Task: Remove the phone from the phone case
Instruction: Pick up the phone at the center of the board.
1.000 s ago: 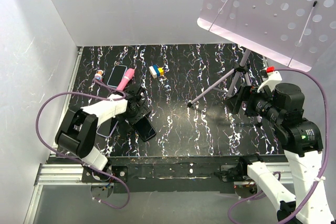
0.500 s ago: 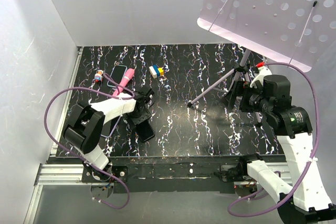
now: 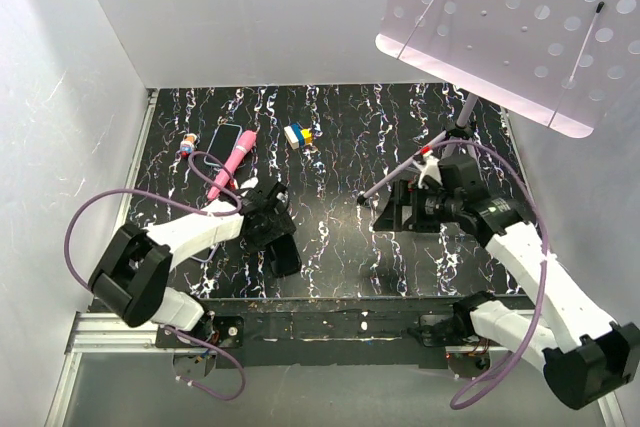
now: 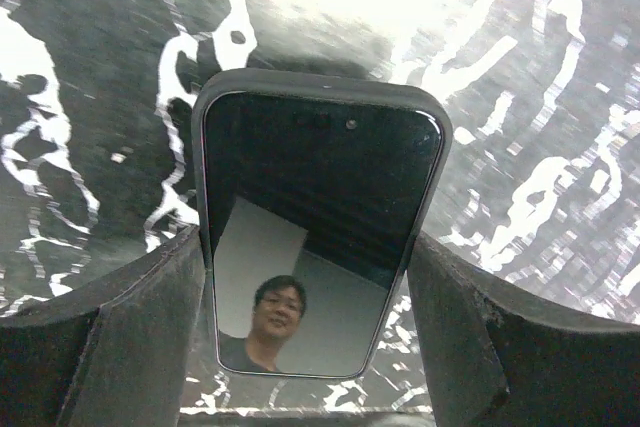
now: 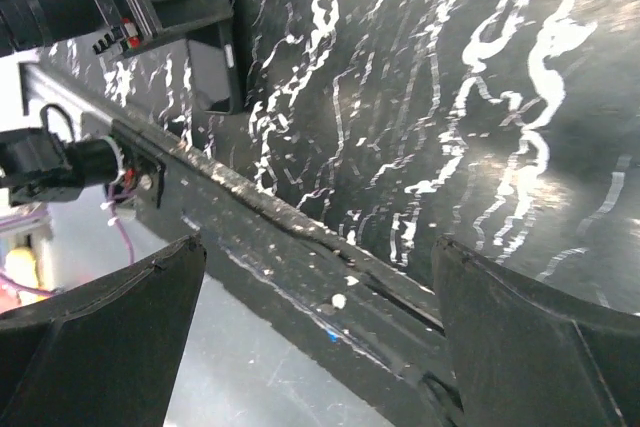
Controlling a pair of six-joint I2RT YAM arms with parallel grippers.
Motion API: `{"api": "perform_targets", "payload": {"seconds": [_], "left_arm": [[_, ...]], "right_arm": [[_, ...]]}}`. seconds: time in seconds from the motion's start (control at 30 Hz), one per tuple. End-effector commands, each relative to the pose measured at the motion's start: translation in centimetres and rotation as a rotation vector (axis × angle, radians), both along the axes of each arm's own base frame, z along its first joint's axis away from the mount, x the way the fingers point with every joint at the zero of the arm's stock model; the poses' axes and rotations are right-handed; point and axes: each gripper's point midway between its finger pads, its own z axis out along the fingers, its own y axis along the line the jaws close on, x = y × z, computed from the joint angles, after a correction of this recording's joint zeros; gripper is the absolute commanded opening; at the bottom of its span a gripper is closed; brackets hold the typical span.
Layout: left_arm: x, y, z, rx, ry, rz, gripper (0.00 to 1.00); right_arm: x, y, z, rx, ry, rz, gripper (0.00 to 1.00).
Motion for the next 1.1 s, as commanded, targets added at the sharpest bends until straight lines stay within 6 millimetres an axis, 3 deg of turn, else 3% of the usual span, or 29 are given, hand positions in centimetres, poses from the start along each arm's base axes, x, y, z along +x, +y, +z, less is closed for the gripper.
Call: {"api": "perform_targets", "payload": {"seconds": [0.0,0.2,0.33,0.53,0.8,1.07], "left_arm": [[1.1,-4.7,4.6,-0.276,-0.123,-0.047,0.0],[1.5,-7.2,7.9,-0.442,-0.203,-0.096,0.0],[1.4,-8.8,9.9,-0.547,-0.203,-0.098,0.0],[0.6,-10.9,12.5,-0.648,-0.185,-0.083,0.0],[-0.4,-12.6,13.8,-0.69,-0.173,-0.079,0.0],[-0.9,-14.1,14.1,-0.693,-0.161,-0.107,0.0]], "right_arm": [[0.4,4.3,1.3,0.176,-0.008,0.085,1.0],[0.8,6.7,0.1,0.237,0.053,0.109,0.92],[0.3,8.2,0.0,0.238,-0.013,0.17,0.89],[-0.1,10.2,-1.6,0.212,-0.033,0.198,0.78],[-0.2,11.9,-5.2,0.159,0.038,0.194,0.65],[-0.9,13.8,-6.5,0.149,0.084,0.233,0.56]]}}
